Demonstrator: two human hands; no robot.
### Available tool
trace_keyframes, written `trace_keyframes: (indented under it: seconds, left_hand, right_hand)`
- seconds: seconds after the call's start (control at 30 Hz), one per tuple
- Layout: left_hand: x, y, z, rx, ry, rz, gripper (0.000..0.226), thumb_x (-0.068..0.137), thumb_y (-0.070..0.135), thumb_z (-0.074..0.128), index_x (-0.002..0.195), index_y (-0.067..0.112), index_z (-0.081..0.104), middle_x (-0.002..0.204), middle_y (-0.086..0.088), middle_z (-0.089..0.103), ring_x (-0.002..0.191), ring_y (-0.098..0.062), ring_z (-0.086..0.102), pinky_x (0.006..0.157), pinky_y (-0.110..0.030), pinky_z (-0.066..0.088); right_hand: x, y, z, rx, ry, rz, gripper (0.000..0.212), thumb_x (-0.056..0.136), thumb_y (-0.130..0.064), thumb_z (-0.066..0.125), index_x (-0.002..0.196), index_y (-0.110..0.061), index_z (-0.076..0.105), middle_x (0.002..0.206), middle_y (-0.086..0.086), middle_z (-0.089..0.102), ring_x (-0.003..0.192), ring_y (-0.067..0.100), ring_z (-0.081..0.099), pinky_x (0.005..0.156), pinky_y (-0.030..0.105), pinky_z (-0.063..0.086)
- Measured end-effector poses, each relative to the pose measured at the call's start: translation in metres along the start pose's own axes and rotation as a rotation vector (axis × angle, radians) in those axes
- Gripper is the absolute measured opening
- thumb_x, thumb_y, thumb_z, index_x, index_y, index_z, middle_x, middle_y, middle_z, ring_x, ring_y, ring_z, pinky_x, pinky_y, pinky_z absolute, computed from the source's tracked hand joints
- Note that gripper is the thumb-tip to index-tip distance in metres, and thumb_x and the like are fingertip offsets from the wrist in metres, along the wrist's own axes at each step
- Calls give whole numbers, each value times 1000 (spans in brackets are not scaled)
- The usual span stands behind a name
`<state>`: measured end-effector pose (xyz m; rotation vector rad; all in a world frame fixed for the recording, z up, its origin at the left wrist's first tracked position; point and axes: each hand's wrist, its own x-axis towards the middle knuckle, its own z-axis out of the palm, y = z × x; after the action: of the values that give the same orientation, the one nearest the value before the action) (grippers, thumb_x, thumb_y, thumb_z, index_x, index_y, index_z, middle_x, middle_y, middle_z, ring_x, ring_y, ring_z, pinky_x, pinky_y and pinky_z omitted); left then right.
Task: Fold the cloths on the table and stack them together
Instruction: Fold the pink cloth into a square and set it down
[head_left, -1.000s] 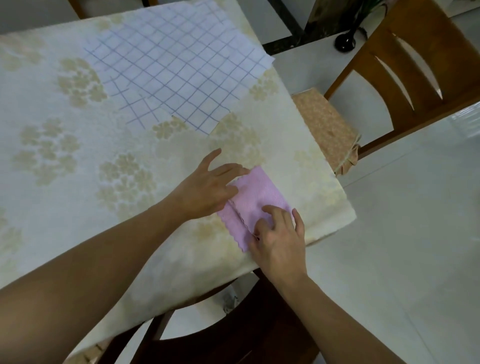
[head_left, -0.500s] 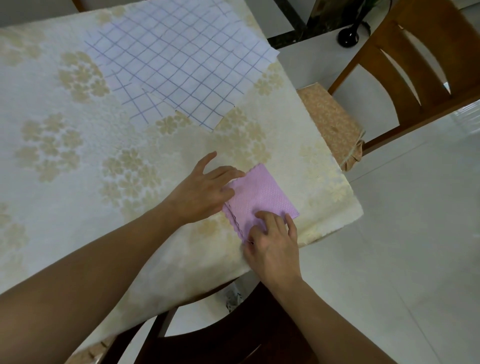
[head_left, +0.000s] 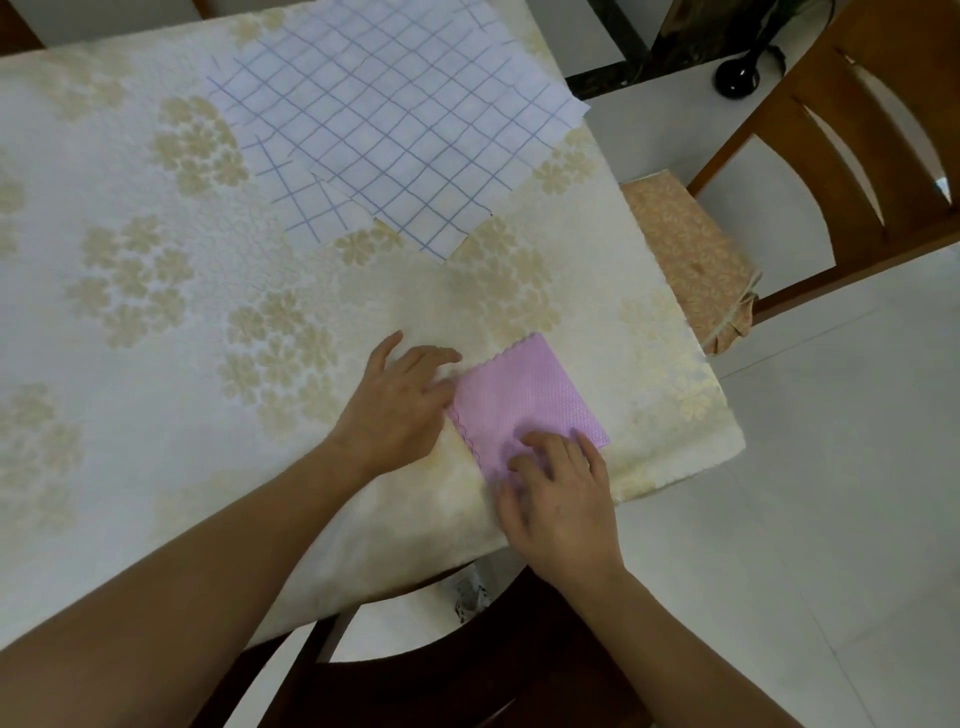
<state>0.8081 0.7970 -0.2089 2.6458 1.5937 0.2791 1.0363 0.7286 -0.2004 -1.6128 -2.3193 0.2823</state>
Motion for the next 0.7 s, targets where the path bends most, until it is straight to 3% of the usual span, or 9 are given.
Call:
trace_keyframes:
  seconds: [0.13,0.3,0.43,0.57,0.7]
  left_hand:
    - [4,32,4,-101,133,-281,25,86,21,50,102,9,65,134,-15,58,121,-33,57,111,-53,33]
    - [31,94,15,-91,9,-519,62,99,37,36,148,0,37,159,-18,28,148,-31,26,120,-51,23]
    - [32,122,40,-122,-50,-635,64,104,40,34,152,-3,28,161,-21,22,151,-32,18,121,-49,23]
    - [24,125,56,-115,-115,-720,73,103,50,29,156,2,14,164,-15,11,153,-25,7,124,-44,16]
    - [22,124,59,-80,-104,-708,73,102,50,32,155,1,17,164,-15,12,153,-25,7,123,-45,18]
  right_hand:
    - [26,36,-5,45,94,-89,22,89,-12,62,107,-4,70,118,15,64,107,32,60,101,47,46]
    - [67,77,5,-73,-77,-283,53,101,-26,52,147,1,44,155,20,40,144,31,38,119,47,29]
    - [89,95,15,-167,-267,-439,65,105,-39,36,155,0,21,162,19,21,151,30,20,121,50,27]
    - [100,112,24,-207,-406,-471,73,105,-52,21,158,-5,9,167,12,5,155,23,1,124,48,13]
    - [102,118,27,-208,-418,-470,76,103,-55,24,158,-5,9,167,12,3,155,23,0,125,48,9]
